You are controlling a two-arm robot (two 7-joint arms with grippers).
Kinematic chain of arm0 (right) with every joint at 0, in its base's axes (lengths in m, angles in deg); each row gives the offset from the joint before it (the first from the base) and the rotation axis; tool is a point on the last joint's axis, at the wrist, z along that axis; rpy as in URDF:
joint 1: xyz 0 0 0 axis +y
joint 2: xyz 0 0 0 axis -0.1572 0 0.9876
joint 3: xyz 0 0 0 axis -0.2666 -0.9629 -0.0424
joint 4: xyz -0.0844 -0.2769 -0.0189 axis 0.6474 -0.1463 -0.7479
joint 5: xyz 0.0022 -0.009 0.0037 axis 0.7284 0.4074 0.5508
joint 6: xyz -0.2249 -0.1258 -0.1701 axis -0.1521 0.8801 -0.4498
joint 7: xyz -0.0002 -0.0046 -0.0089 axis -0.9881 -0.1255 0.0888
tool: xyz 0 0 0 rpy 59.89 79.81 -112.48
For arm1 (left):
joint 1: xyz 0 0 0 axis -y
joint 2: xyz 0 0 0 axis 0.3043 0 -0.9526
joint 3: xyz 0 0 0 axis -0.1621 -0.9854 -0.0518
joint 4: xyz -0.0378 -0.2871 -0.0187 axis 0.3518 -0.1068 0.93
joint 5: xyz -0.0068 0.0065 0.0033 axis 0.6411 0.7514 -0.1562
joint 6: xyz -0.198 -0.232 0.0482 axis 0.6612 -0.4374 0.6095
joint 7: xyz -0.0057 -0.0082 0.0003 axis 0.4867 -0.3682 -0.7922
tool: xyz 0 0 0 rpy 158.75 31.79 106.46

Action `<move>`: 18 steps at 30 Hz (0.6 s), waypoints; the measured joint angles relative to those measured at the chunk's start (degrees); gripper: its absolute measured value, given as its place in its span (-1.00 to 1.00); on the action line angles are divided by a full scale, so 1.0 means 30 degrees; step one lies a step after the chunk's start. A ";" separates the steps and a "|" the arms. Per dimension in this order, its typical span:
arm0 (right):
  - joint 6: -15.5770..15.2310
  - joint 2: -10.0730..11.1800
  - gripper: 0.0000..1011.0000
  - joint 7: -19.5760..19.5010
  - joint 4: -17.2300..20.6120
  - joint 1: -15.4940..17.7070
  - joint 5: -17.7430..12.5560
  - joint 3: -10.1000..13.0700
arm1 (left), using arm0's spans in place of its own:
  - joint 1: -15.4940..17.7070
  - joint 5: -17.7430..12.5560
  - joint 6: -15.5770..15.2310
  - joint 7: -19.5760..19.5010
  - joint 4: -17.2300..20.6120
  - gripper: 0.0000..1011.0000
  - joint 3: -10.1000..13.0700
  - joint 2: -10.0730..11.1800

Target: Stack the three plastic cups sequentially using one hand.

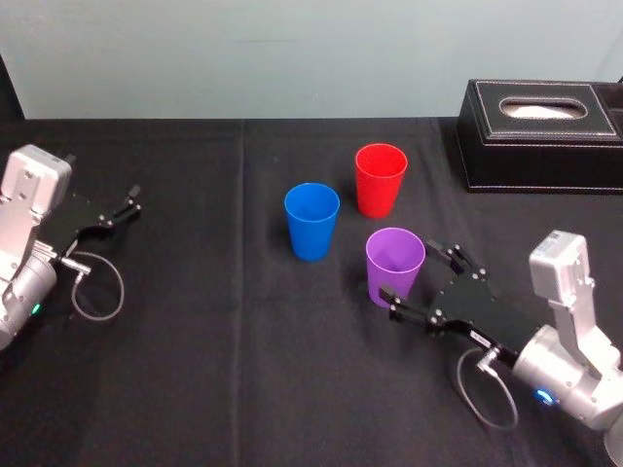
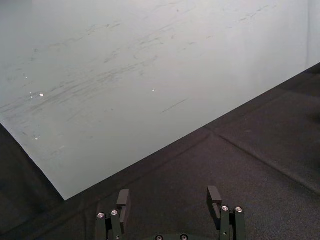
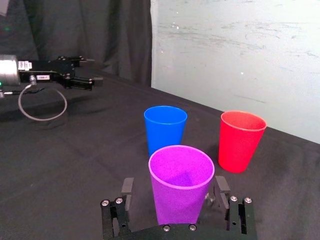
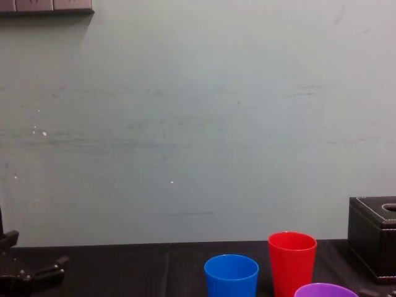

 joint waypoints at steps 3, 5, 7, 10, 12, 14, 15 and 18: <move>-0.0222 -0.0568 0.98 -0.0055 -0.0335 -0.0469 0.0278 -0.0049 | -0.0001 -0.0001 -0.0001 0.0000 0.0000 0.99 0.0001 0.0000; -0.0353 -0.0875 0.98 -0.0097 -0.0570 -0.0683 0.0423 -0.0063 | -0.0001 0.0000 0.0000 0.0000 0.0000 0.99 0.0001 0.0000; -0.0434 -0.1071 0.98 -0.0111 -0.0729 -0.0814 0.0501 -0.0067 | 0.0000 -0.0001 -0.0001 0.0000 0.0000 0.99 0.0001 0.0000; -0.0532 -0.1337 0.98 -0.0121 -0.0938 -0.0978 0.0576 -0.0067 | 0.0000 0.0000 -0.0001 0.0000 0.0000 0.99 0.0001 0.0000; -0.0610 -0.1588 0.98 -0.0123 -0.1130 -0.1106 0.0663 -0.0067 | 0.0000 0.0000 0.0000 0.0000 0.0000 0.99 -0.0001 0.0000; -0.0650 -0.1808 0.98 -0.0119 -0.1314 -0.1193 0.0769 -0.0066 | 0.0000 -0.0001 0.0000 0.0000 0.0001 0.99 0.0001 0.0001; -0.0651 -0.1873 0.98 -0.0117 -0.1369 -0.1212 0.0795 -0.0058 | 0.0000 0.0000 0.0000 0.0001 0.0000 0.99 0.0001 0.0000; -0.0623 -0.2134 0.98 -0.0107 -0.1555 -0.1250 0.0927 0.0044 | 0.0000 0.0000 0.0000 0.0001 0.0000 0.99 0.0001 -0.0001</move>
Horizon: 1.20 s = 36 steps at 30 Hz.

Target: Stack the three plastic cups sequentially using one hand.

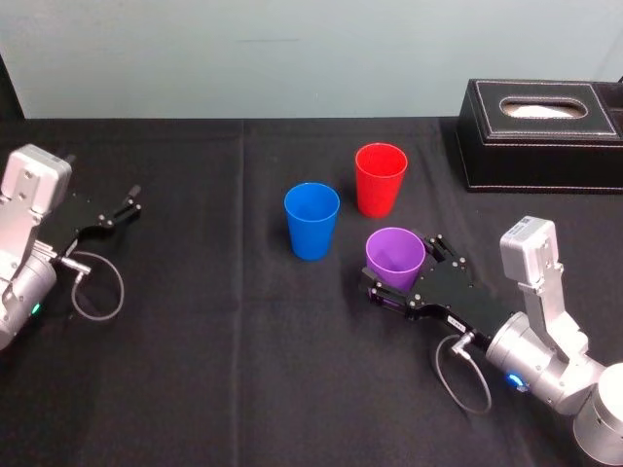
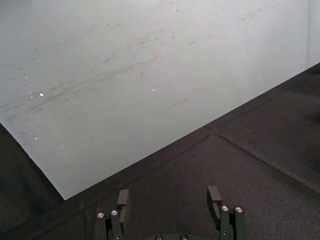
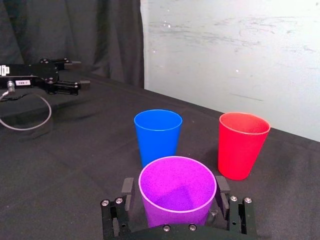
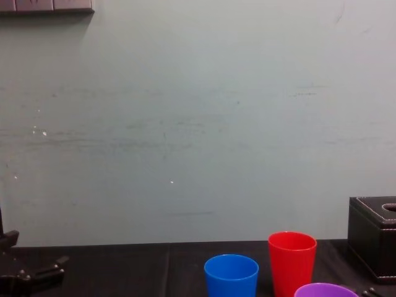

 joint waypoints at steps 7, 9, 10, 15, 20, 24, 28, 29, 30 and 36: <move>0.0150 -0.0256 0.98 -0.0002 -0.0025 0.0097 0.0354 0.0209 | 0.0000 0.0000 -0.0001 -0.0001 0.0000 0.99 0.0000 0.0001; 0.0200 -0.0285 0.98 -0.0007 -0.0031 0.0115 0.0407 0.0231 | -0.0001 0.0000 0.0000 0.0000 0.0000 0.99 0.0000 0.0001; 0.0200 -0.0277 0.98 -0.0007 -0.0031 0.0115 0.0402 0.0228 | 0.0000 -0.0001 0.0000 0.0000 0.0000 0.99 0.0000 0.0001; 0.0198 -0.0248 0.98 -0.0010 -0.0024 0.0119 0.0375 0.0218 | 0.0000 -0.0001 0.0000 0.0000 0.0000 0.99 0.0000 0.0001; 0.0185 -0.0224 0.84 -0.0016 -0.0012 0.0119 0.0345 0.0210 | -0.0001 -0.0001 0.0000 0.0000 0.0000 0.99 0.0000 0.0001; 0.0177 -0.0211 0.66 -0.0023 -0.0007 0.0119 0.0324 0.0203 | 0.0001 -0.0001 0.0000 0.0000 0.0000 0.99 0.0000 0.0002; 0.0172 -0.0204 0.56 -0.0033 0.0000 0.0121 0.0310 0.0195 | -0.0001 -0.0001 0.0000 -0.0001 0.0000 0.99 0.0000 0.0001; 0.0169 -0.0201 0.54 -0.0038 0.0003 0.0120 0.0306 0.0193 | 0.0000 0.0000 0.0000 -0.0001 -0.0001 0.99 0.0000 0.0001; 0.0168 -0.0200 0.54 -0.0039 0.0005 0.0120 0.0303 0.0191 | 0.0001 -0.0001 0.0000 0.0000 -0.0001 0.99 -0.0001 0.0001; -0.0180 -0.0240 0.47 -0.0027 0.0172 0.0045 0.0331 0.0500 | 0.0000 -0.0001 0.0000 -0.0001 0.0000 0.99 0.0000 0.0001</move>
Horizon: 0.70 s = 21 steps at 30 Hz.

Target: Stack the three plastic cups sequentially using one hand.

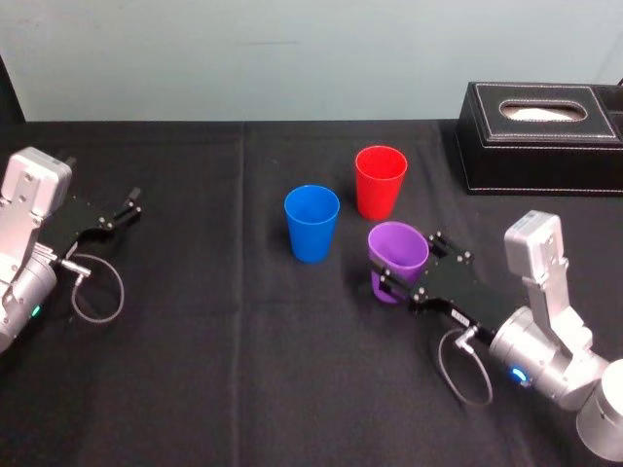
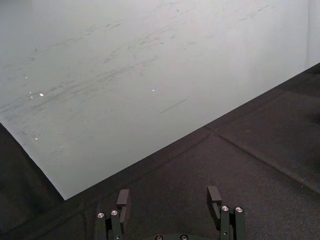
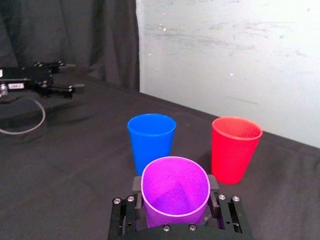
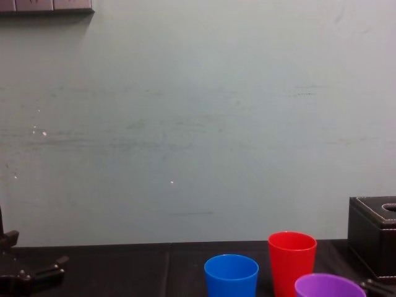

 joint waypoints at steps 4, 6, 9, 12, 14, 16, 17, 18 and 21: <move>-0.0369 -0.0063 0.44 0.0121 0.0389 -0.0163 -0.0074 0.0344 | 0.0000 0.0000 0.0000 0.0001 0.0000 0.99 0.0000 0.0000; -0.0538 -0.0093 0.43 0.0204 0.0624 -0.0244 -0.0171 0.0509 | 0.0000 0.0001 0.0000 0.0000 0.0000 0.99 -0.0001 0.0000; -0.0977 -0.0149 0.43 0.0386 0.1130 -0.0456 -0.0381 0.0827 | 0.0001 -0.0001 0.0000 0.0000 0.0000 0.99 0.0000 0.0000; -0.1641 -0.0234 0.43 0.0564 0.1564 -0.0790 -0.0578 0.1084 | 0.0000 0.0001 0.0000 0.0000 0.0000 0.99 0.0000 0.0001; -0.2180 -0.0337 0.43 0.0654 0.1781 -0.1145 -0.0674 0.1250 | -0.0001 0.0001 0.0000 0.0000 0.0000 0.99 0.0000 0.0001; -0.2494 -0.0410 0.43 0.0676 0.1858 -0.1374 -0.0715 0.1330 | 0.0000 0.0000 0.0000 0.0000 0.0000 0.99 0.0000 0.0000; -0.2846 -0.0512 0.43 0.0683 0.1905 -0.1695 -0.0739 0.1399 | -0.0001 0.0000 -0.0001 0.0000 -0.0001 0.99 0.0000 0.0000; -0.3013 -0.0558 0.43 0.0683 0.1911 -0.1849 -0.0743 0.1425 | 0.0001 0.0000 0.0000 0.0000 0.0000 0.99 -0.0001 0.0000; -0.3581 -0.0755 0.43 0.0664 0.1858 -0.2505 -0.0738 0.1466 | 0.0000 0.0001 0.0000 0.0001 0.0000 0.99 -0.0001 0.0001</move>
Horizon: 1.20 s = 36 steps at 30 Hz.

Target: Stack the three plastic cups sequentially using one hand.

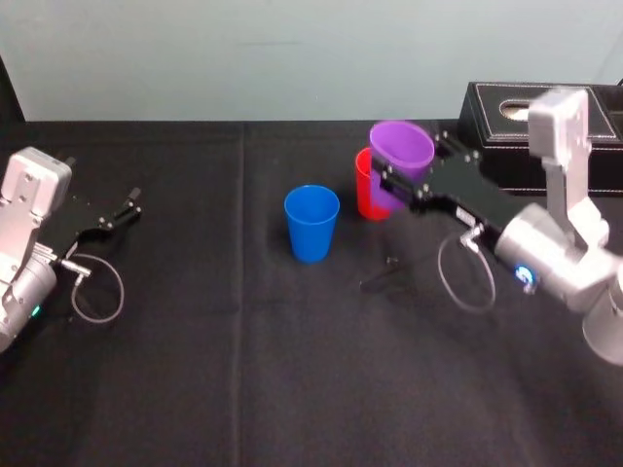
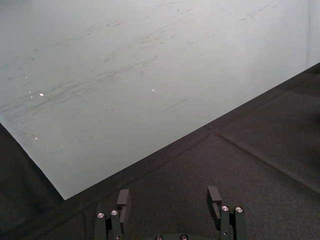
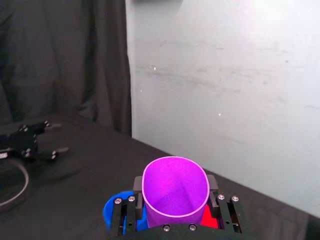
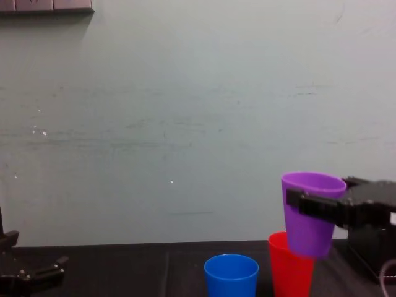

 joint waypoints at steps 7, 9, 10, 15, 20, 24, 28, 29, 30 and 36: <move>-0.1129 -0.0659 0.43 -0.0220 -0.0846 -0.1731 0.0098 -0.0106 | 0.0000 -0.0001 -0.0001 0.0000 0.0000 0.99 0.0001 0.0000; -0.1349 -0.0837 0.43 -0.0300 -0.1122 -0.2099 0.0099 -0.0146 | 0.0000 -0.0001 0.0000 0.0000 0.0000 0.99 0.0001 0.0000; -0.1455 -0.0914 0.43 -0.0324 -0.1238 -0.2262 0.0094 -0.0158 | 0.0000 -0.0001 0.0000 -0.0001 0.0000 0.99 0.0001 0.0000; -0.1884 -0.1304 0.43 -0.0459 -0.2077 -0.3162 0.0072 -0.0271 | -0.0001 -0.0001 -0.0001 0.0000 0.0000 0.99 0.0001 -0.0001; -0.2023 -0.1607 0.43 -0.0490 -0.2932 -0.3827 0.0116 -0.0390 | 0.0000 0.0000 0.0000 0.0000 0.0000 0.99 0.0001 0.0000; -0.2065 -0.1802 0.43 -0.0495 -0.3696 -0.4275 0.0211 -0.0494 | 0.0001 -0.0001 0.0000 0.0001 0.0001 0.99 0.0001 0.0000; -0.2019 -0.1993 0.43 -0.0480 -0.4429 -0.4628 0.0323 -0.0599 | 0.0000 0.0000 0.0000 0.0000 0.0000 0.99 0.0001 0.0000; -0.1998 -0.2023 0.43 -0.0478 -0.4536 -0.4680 0.0346 -0.0614 | 0.0000 -0.0001 0.0000 0.0000 0.0000 0.99 0.0001 0.0000; -0.1977 -0.2046 0.43 -0.0477 -0.4626 -0.4719 0.0366 -0.0624 | 0.0000 0.0000 0.0000 0.0000 0.0000 0.99 0.0000 0.0000; -0.1793 -0.2219 0.43 -0.0469 -0.5278 -0.5001 0.0581 -0.0751 | 0.0000 -0.0001 -0.0001 0.0000 0.0000 0.99 0.0000 0.0000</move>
